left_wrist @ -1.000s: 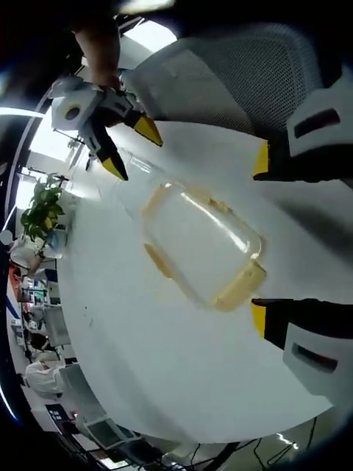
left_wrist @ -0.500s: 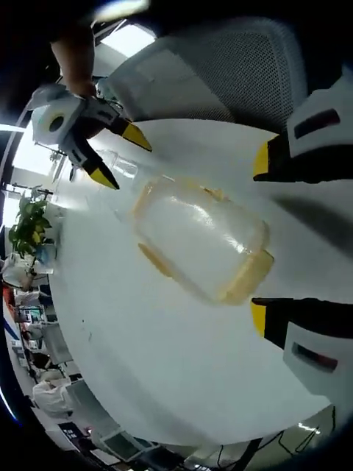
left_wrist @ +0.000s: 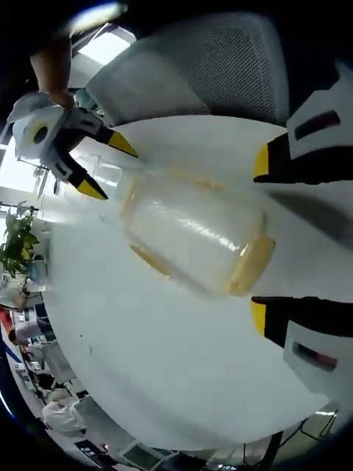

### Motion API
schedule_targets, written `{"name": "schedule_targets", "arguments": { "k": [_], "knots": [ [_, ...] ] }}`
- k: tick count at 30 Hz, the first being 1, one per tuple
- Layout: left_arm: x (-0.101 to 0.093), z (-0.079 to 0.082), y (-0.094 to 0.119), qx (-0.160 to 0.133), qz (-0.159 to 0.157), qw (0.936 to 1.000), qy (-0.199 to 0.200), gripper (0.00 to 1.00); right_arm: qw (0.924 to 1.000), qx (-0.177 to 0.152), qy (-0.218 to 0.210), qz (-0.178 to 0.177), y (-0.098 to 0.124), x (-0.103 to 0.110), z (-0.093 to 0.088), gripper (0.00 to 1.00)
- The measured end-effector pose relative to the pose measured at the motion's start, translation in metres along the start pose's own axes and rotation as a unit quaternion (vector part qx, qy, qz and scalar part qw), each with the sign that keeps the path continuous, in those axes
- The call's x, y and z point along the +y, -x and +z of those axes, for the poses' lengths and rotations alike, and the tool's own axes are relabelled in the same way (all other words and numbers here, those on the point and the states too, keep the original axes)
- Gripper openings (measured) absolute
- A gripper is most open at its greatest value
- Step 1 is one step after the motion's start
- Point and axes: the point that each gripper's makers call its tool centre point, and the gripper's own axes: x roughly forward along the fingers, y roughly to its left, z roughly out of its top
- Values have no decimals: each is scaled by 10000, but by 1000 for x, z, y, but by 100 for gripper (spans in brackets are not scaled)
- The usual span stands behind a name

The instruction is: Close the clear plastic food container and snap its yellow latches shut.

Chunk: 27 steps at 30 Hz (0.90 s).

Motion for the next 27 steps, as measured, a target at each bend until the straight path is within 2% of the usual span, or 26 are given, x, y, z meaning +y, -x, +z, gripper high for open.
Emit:
{"name": "schedule_targets", "arguments": {
  "k": [6, 12, 14, 27],
  "knots": [
    [5, -3, -1, 163, -32, 9996, -247, 56, 9997, 171, 189, 68, -4, -3, -3, 43],
    [8, -2, -3, 307, -138, 9969, -716, 55, 9991, 308, 238, 144, -8, -8, -4, 43],
    [10, -3, -4, 435, -151, 9943, -959, 54, 9990, 327, 242, 158, -9, -9, -3, 42],
    [9, 1, -9, 541, -300, 9888, -1357, 50, 9955, 621, 631, 326, -17, -12, -6, 42]
  ]
}}
